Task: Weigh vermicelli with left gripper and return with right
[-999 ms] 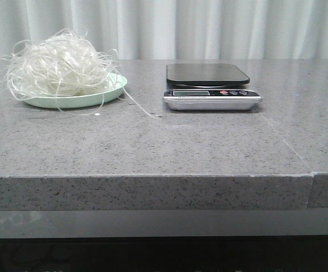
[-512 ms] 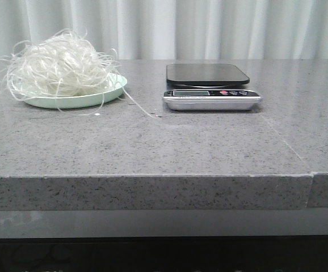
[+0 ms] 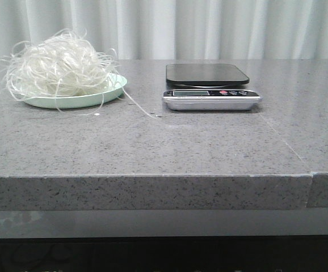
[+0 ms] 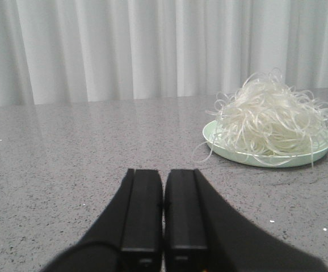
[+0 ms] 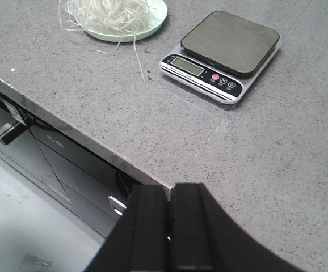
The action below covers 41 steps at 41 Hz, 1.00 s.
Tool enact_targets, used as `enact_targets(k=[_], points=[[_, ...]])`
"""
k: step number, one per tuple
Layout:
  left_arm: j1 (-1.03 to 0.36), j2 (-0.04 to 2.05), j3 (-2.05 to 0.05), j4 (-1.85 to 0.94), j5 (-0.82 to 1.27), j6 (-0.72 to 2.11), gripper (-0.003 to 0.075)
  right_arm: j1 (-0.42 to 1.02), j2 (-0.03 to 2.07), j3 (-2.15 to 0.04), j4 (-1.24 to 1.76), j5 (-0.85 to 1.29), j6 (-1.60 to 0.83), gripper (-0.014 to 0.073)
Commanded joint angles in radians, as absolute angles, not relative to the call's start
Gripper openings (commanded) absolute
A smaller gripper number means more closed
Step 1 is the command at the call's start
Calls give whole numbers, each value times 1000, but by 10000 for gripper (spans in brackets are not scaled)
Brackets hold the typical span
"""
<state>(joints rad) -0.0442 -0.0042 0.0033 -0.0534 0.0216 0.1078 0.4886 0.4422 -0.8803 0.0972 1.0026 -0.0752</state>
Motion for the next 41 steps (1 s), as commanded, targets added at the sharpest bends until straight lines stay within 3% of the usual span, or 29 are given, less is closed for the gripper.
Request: enact_targets(k=[1, 41], points=[[-42, -25, 8, -64, -68, 105, 144, 482, 451, -904, 94, 940, -74, 145], [-44, -25, 8, -64, -80, 105, 144, 482, 451, -904, 94, 940, -74, 145]])
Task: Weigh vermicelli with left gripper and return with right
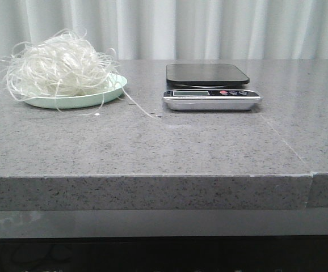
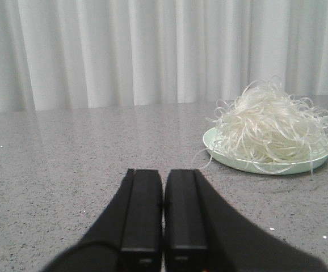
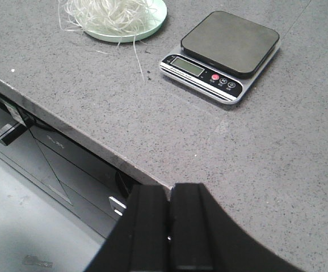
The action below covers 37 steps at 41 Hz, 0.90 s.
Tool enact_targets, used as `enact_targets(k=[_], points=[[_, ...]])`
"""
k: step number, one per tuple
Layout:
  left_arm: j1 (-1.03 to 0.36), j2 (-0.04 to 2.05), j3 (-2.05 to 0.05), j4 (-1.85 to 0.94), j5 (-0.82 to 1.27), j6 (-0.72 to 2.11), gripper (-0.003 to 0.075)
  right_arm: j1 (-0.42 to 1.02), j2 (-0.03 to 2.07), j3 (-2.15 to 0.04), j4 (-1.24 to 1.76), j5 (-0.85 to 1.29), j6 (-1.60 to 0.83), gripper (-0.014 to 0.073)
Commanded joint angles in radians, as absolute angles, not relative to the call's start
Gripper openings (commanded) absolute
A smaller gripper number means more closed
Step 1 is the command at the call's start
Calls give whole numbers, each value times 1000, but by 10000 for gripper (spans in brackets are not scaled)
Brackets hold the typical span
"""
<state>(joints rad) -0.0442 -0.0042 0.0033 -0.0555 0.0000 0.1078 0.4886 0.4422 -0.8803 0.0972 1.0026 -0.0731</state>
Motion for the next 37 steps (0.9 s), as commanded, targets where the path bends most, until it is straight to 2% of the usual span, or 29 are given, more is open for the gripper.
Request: enact_targets(k=[1, 13, 17, 20, 32, 37], points=[[-44, -25, 8, -64, -80, 105, 144, 482, 451, -904, 94, 940, -74, 145], [-44, -25, 8, -64, -80, 105, 144, 482, 441, -891, 94, 933, -74, 145], [-44, -25, 8, -64, -80, 105, 144, 419, 400, -833, 93, 910, -74, 145], [-44, -25, 8, -64, -80, 105, 144, 358, 356, -772, 93, 844, -74, 145], [-44, -25, 8, -64, -80, 105, 144, 123, 144, -394, 93, 352, -74, 145], [-44, -25, 8, -64, -80, 105, 144, 50, 72, -247, 93, 226, -74, 145]])
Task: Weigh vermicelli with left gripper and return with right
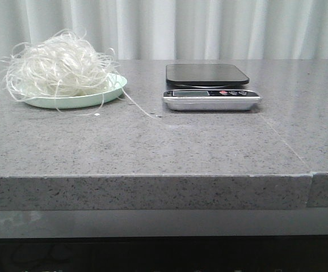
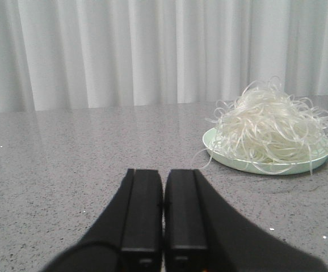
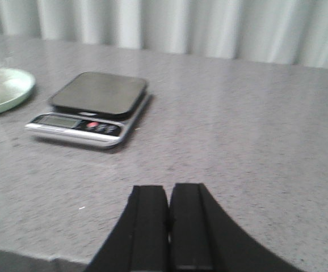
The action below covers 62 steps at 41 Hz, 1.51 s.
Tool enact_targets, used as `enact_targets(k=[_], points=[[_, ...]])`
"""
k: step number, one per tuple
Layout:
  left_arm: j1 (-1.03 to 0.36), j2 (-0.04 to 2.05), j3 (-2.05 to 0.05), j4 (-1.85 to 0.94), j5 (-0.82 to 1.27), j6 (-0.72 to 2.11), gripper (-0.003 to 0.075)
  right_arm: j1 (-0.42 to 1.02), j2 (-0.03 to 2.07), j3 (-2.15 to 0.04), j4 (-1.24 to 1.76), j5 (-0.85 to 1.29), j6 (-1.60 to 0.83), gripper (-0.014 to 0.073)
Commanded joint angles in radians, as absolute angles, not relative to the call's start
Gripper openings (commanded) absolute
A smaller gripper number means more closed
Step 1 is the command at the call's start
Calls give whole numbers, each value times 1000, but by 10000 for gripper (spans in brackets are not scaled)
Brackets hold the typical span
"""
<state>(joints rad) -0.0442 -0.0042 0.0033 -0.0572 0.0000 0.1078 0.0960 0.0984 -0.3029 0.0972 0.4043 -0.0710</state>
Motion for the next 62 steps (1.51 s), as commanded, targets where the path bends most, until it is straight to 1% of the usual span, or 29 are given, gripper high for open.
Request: enact_targets(k=[1, 9, 18, 38, 46, 62], points=[[-44, -25, 8, -64, -80, 105, 144, 41, 59, -226, 93, 204, -74, 145], [-44, -25, 8, -64, -80, 105, 144, 22, -13, -67, 93, 89, -74, 145], [-44, -25, 8, -64, -80, 105, 144, 22, -26, 21, 93, -16, -74, 145], [-44, -25, 8, -64, -80, 105, 144, 22, -26, 20, 93, -26, -72, 145], [-44, -25, 8, -64, -80, 105, 144, 22, -26, 20, 7, -80, 37, 145], [-44, -25, 8, -64, -80, 105, 144, 22, -26, 20, 9, -89, 40, 145]])
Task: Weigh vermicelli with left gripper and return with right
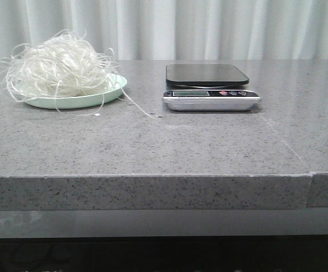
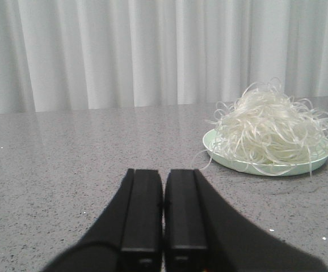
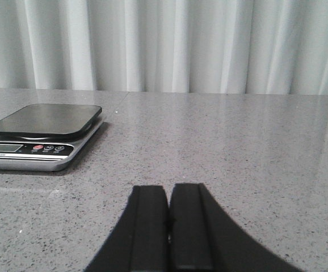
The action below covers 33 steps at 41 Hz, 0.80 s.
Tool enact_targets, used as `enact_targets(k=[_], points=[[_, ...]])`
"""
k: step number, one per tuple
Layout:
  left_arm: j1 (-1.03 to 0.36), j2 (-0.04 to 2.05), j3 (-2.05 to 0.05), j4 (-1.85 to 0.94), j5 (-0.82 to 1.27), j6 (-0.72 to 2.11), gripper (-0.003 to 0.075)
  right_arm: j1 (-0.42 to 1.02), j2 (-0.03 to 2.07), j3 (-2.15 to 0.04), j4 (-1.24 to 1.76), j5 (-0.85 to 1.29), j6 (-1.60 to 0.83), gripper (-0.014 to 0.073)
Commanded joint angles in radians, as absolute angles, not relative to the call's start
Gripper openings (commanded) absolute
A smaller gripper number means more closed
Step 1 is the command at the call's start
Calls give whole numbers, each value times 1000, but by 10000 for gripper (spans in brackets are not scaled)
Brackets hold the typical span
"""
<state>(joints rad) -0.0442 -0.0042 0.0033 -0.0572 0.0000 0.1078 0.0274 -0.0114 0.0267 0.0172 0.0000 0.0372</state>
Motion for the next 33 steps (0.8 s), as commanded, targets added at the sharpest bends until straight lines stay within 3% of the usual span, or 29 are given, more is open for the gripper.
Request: enact_targets(k=[1, 33], points=[[-44, -25, 8, -64, -80, 105, 144, 22, -26, 20, 9, -89, 40, 145], [-44, -25, 8, -64, -80, 105, 144, -4, -26, 20, 0, -87, 40, 145]])
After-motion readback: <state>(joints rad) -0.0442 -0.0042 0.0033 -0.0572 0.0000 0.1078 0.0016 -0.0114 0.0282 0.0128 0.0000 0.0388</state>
